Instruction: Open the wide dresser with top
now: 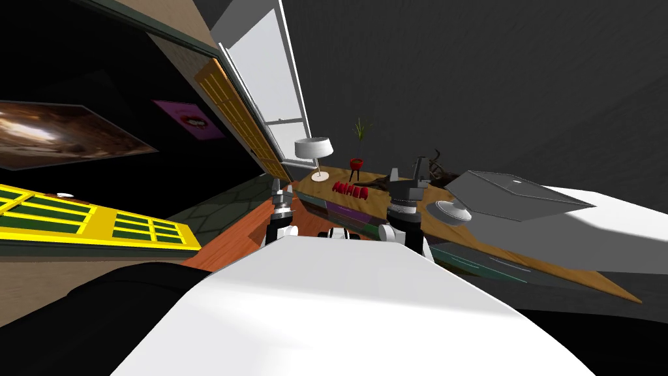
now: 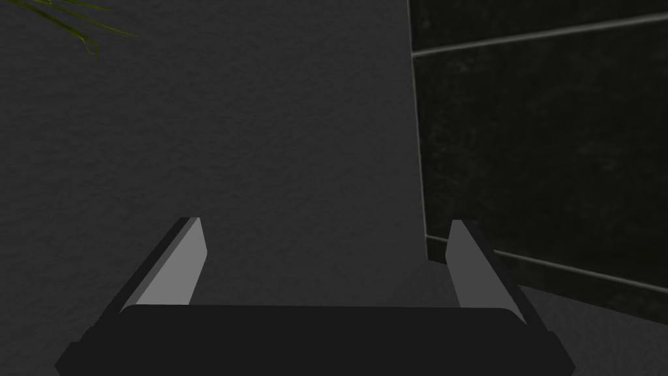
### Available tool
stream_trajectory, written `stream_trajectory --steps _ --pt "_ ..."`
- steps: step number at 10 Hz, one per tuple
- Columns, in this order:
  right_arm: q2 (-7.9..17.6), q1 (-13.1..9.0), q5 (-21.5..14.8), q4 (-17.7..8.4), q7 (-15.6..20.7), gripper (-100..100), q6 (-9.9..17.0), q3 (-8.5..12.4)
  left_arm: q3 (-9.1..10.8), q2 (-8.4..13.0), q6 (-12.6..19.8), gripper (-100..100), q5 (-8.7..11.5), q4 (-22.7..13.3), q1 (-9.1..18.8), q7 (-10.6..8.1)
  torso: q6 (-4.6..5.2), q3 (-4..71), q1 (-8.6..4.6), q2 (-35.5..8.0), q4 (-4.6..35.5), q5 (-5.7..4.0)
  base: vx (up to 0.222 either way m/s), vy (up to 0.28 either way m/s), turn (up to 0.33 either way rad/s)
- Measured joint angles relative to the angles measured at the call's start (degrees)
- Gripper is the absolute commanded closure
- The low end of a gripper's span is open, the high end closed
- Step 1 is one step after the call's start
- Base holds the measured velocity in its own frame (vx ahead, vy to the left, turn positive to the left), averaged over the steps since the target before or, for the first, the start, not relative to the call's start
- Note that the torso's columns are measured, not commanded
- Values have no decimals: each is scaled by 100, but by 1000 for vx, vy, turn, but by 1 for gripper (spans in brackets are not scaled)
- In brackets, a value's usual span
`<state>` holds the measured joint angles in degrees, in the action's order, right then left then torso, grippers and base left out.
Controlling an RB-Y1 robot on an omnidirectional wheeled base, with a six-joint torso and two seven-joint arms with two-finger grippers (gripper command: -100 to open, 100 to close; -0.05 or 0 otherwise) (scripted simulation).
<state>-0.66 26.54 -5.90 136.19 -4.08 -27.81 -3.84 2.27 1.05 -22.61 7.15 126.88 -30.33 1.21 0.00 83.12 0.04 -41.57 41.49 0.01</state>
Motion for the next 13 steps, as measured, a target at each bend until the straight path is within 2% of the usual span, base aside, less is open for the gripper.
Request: stream_trajectory --steps 1,3,5,6,9,10,13 --pt "149 56 -107 -50 3 -100 65 -47 0 0 0 0 0 -1 0 0 0 110 4 -57 57 2 -25 49 1" --pt "386 -12 -291 -214 -23 -100 304 -39 0 0 0 0 0 -1 0 0 0 143 -2 -72 78 1 -24 42 2" --pt "592 -112 -603 -406 -18 -100 714 -122 -1 -1 0 0 0 -1 0 0 0 145 -1 -71 79 0 -30 62 7" --pt "636 -48 -802 -686 24 -100 777 -228 -1 -1 0 0 0 -1 0 0 1 142 1 -75 79 0 -31 60 -1" --pt "806 -26 -1220 -954 4 -100 1117 -294 0 0 0 0 0 -1 0 0 0 147 -10 -68 78 -2 -22 55 7" --pt "876 -64 -1384 -1056 -14 -100 1318 -329 -1 -1 0 0 0 -1 0 0 0 146 -1 -70 79 0 -19 49 2" --pt "918 -104 -1823 -1437 3 -100 1743 -437 0 0 0 0 0 -1 0 0 1 145 -6 -72 79 -1 -21 50 10"
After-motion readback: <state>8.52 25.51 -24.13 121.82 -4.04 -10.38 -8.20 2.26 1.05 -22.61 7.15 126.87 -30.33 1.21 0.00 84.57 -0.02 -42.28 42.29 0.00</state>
